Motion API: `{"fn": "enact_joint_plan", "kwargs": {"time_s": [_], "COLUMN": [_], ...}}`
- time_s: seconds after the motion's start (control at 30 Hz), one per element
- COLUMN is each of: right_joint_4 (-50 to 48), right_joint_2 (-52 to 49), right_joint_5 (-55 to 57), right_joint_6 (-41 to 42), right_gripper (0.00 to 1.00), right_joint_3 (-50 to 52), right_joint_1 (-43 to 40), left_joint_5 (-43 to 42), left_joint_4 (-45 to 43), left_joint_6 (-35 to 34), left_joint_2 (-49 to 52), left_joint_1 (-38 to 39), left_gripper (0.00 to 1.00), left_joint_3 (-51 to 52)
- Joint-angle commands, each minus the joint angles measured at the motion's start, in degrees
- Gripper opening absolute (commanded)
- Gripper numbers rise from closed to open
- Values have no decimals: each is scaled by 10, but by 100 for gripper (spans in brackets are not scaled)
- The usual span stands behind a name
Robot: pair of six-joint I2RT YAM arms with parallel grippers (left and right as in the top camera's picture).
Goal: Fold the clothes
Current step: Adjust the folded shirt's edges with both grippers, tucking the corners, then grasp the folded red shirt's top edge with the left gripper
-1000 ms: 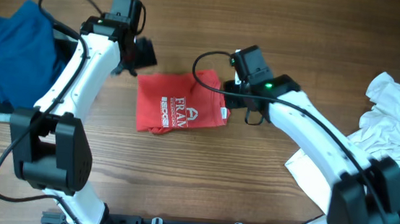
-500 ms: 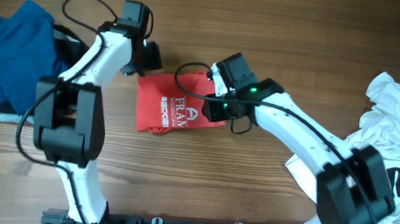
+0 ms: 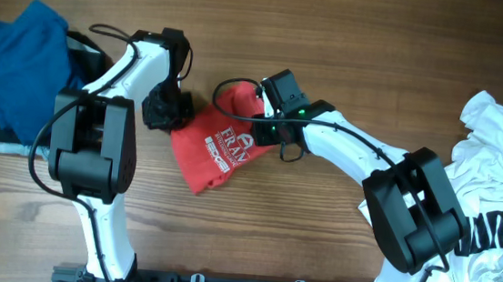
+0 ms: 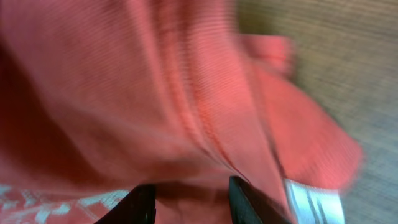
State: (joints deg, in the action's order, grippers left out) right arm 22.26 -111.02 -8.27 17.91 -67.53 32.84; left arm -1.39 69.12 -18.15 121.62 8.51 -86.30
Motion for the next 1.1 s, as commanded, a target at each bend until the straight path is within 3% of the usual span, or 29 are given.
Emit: {"fn": "enact_joint_plan", "kwargs": {"time_s": [0.0, 0.1, 0.13, 0.17, 0.27, 0.53, 0.67, 0.73, 0.83, 0.9, 1.07], "right_joint_4": [-20, -20, -16, -7, 22, 81, 102, 105, 125, 138, 150], "right_joint_2": [-17, -16, -16, -16, -10, 111, 192, 217, 239, 239, 239], "right_joint_5": [45, 23, 11, 5, 7, 142, 192, 195, 194, 194, 194], "right_joint_6": [1, -28, -44, -54, -58, -57, -60, -59, -57, -56, -41], "right_gripper": [39, 38, 39, 39, 38, 42, 51, 55, 56, 56, 56], "right_joint_3": [6, 6, 6, 5, 2, 1, 1, 1, 1, 1, 1], "right_joint_1": [-19, -29, -29, -29, -29, -29, -29, -29, -29, -29, -29], "left_joint_5": [21, 24, 24, 26, 34, 90, 68, 6, -159, -220, -292], "left_joint_4": [68, 97, 98, 98, 98, 82, 3, -39, -113, -143, -178], "left_joint_6": [-18, -18, -18, -18, -17, -56, -62, -18, 128, 182, 230], "left_joint_2": [5, 5, 5, 5, 5, -23, -56, -65, -64, -64, -56], "left_joint_1": [-3, -3, -3, -3, -3, -23, -28, -26, -23, -23, -23], "left_gripper": [6, 24, 45, 61, 76, 71, 82, 87, 100, 100, 100], "left_joint_3": [2, 2, 2, 2, 2, -24, -29, -29, -29, -29, -29]}}
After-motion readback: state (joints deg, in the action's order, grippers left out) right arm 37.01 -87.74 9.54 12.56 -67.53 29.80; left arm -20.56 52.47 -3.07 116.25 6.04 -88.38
